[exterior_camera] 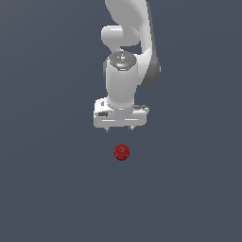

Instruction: Pick up the object and move it to a goal position.

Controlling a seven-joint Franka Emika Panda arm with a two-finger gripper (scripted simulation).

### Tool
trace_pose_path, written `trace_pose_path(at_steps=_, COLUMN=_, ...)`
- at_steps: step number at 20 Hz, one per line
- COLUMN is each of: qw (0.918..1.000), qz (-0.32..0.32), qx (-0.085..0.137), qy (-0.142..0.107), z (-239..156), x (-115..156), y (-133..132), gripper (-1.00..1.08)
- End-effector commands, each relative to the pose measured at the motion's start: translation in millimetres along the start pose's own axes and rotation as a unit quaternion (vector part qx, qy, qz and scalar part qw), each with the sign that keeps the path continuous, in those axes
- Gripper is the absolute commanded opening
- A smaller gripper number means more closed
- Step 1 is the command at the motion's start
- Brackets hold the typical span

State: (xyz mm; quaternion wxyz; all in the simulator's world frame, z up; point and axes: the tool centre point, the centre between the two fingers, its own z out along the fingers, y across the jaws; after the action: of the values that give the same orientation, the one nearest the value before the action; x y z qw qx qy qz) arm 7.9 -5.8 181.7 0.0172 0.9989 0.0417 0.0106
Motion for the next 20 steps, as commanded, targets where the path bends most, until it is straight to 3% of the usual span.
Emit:
trace_pose_path(at_steps=1, qw=1.0000, qz=-0.009, qx=0.000, qy=-0.001, z=2.5, x=1.4, y=-0.3, gripper=1.00)
trace_pose_path(at_steps=11, qw=0.9960, qz=-0.090, qx=0.003, qy=-0.003, z=25.1, x=13.7, y=-2.1, gripper=1.00)
trace_pose_path(at_steps=20, qw=0.9794, qz=-0.202, qx=0.011, qy=-0.005, z=58.7, x=29.2, y=-5.1, gripper=1.00)
